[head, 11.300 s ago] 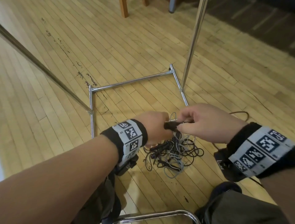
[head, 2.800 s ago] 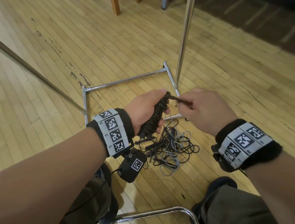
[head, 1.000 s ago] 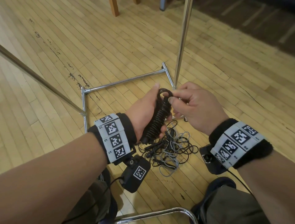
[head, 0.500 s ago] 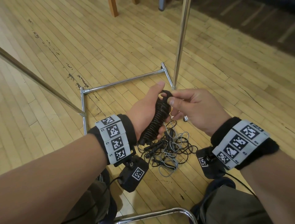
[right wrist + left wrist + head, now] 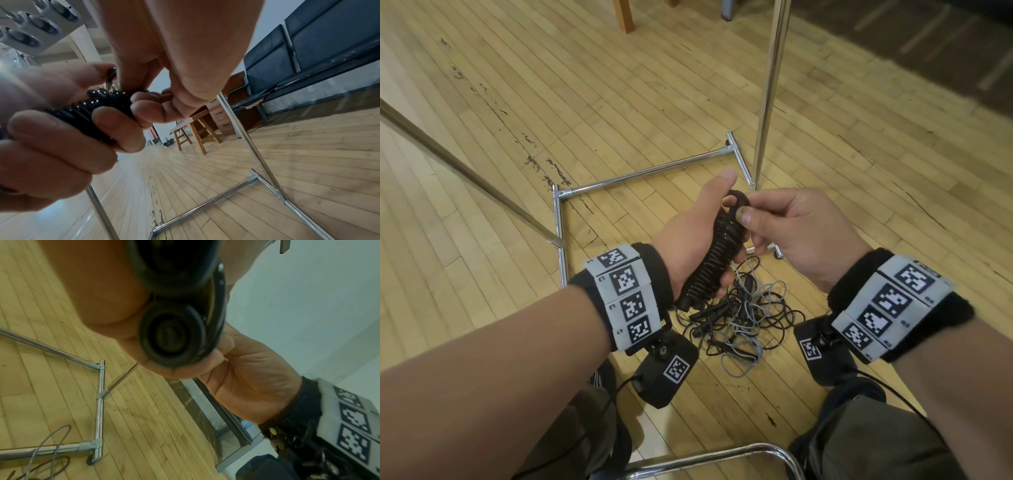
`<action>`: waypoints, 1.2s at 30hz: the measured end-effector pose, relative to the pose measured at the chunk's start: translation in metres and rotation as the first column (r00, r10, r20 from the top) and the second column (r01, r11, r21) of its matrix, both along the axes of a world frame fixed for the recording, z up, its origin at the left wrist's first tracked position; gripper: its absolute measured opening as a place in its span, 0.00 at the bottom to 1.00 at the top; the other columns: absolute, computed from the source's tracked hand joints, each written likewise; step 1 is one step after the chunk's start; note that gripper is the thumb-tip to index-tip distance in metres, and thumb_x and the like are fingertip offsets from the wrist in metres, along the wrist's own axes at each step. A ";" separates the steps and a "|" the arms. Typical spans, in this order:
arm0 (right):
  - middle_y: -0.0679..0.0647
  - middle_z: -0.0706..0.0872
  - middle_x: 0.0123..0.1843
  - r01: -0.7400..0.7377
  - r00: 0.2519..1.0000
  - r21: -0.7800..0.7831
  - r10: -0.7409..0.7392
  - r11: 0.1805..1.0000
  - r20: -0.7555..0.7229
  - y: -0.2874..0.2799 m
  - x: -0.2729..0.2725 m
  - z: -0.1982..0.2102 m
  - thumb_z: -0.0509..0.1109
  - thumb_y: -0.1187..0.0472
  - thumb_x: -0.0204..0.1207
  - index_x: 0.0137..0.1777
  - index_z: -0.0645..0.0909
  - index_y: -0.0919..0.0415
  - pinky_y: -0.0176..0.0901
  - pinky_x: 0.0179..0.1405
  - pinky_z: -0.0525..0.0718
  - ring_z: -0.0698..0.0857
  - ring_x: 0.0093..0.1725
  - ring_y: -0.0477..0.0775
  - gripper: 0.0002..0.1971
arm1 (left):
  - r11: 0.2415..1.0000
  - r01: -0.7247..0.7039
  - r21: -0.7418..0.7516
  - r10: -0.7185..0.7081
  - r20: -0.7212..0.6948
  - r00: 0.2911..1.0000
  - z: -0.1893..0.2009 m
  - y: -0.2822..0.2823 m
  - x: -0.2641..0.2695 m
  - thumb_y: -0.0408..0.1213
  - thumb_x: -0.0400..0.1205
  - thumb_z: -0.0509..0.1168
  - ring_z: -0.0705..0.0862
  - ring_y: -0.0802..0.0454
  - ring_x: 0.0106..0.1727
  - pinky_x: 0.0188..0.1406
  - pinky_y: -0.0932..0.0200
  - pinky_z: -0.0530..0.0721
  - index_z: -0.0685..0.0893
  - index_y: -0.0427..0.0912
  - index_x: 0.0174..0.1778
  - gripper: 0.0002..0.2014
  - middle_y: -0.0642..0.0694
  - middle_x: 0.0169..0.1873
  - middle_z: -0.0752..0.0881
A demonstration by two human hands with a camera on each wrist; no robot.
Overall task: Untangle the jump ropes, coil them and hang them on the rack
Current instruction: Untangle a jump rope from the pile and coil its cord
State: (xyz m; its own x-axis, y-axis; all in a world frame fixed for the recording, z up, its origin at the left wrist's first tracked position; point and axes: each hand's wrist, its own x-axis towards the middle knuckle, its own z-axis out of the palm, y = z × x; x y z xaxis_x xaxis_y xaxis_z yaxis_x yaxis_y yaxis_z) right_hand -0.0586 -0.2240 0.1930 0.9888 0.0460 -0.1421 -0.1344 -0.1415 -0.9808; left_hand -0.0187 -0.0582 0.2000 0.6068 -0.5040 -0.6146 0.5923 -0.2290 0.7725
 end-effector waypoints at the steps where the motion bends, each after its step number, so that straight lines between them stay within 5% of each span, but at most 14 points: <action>1: 0.59 0.86 0.38 0.002 1.000 0.012 -0.002 1.000 -0.004 0.001 0.000 0.002 0.71 0.68 0.85 0.55 0.92 0.48 0.42 0.34 0.85 0.80 0.35 0.54 0.13 | 1.000 0.000 0.003 0.000 0.003 1.000 0.000 0.000 0.000 0.78 0.77 0.55 0.79 0.43 0.22 0.24 0.56 0.80 0.83 0.36 0.49 0.42 0.38 0.36 0.82; 12: 0.60 0.87 0.37 0.061 0.998 0.154 -0.056 0.986 -0.038 0.002 -0.002 0.014 0.73 0.72 0.81 0.53 0.92 0.55 0.39 0.29 0.83 0.80 0.32 0.50 0.12 | 0.997 0.020 -0.080 -0.019 0.017 1.000 0.005 0.002 0.004 0.62 0.76 0.58 0.78 0.43 0.22 0.22 0.56 0.80 0.79 0.34 0.51 0.30 0.38 0.34 0.82; 19: 0.59 0.86 0.35 0.048 0.998 0.077 -0.045 0.996 -0.048 0.000 -0.001 0.012 0.74 0.71 0.82 0.55 0.92 0.57 0.39 0.30 0.84 0.80 0.31 0.51 0.10 | 0.996 0.065 -0.055 -0.063 0.035 0.997 -0.002 -0.001 0.003 0.80 0.71 0.61 0.81 0.44 0.22 0.23 0.56 0.82 0.85 0.37 0.48 0.43 0.39 0.34 0.84; 28: 0.68 0.88 0.38 0.041 0.999 0.018 -0.041 0.999 -0.022 0.005 -0.002 0.017 0.74 0.72 0.81 0.52 0.92 0.49 0.40 0.34 0.89 0.84 0.34 0.50 0.14 | 0.998 -0.034 -0.045 0.035 0.031 0.999 -0.009 -0.001 0.003 0.66 0.78 0.61 0.80 0.42 0.21 0.23 0.54 0.82 0.86 0.39 0.38 0.29 0.38 0.32 0.84; 32: 0.61 0.88 0.41 0.120 0.989 0.237 -0.096 0.964 -0.110 0.000 -0.001 0.019 0.67 0.76 0.84 0.66 0.87 0.62 0.41 0.40 0.92 0.88 0.36 0.53 0.16 | 0.991 -0.110 -0.077 0.114 0.051 0.992 -0.009 -0.001 0.006 0.64 0.81 0.60 0.79 0.41 0.22 0.25 0.52 0.82 0.83 0.37 0.41 0.29 0.39 0.31 0.83; 36: 0.61 0.88 0.40 0.153 0.982 0.336 -0.106 0.930 -0.154 -0.003 -0.001 0.019 0.68 0.76 0.83 0.62 0.84 0.71 0.40 0.37 0.91 0.88 0.36 0.52 0.11 | 0.989 -0.092 -0.120 0.094 0.009 0.996 -0.007 -0.001 0.007 0.64 0.84 0.58 0.78 0.44 0.21 0.24 0.55 0.81 0.82 0.38 0.40 0.29 0.41 0.30 0.81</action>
State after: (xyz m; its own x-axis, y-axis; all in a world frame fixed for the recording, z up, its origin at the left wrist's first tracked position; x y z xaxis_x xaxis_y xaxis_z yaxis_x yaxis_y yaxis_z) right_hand -0.0600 -0.2270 0.2124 0.9630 -0.0115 -0.2692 -0.2595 0.2292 -0.9381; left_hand -0.0121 -0.0593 0.1931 0.6630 -0.5142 -0.5442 0.5950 -0.0793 0.7998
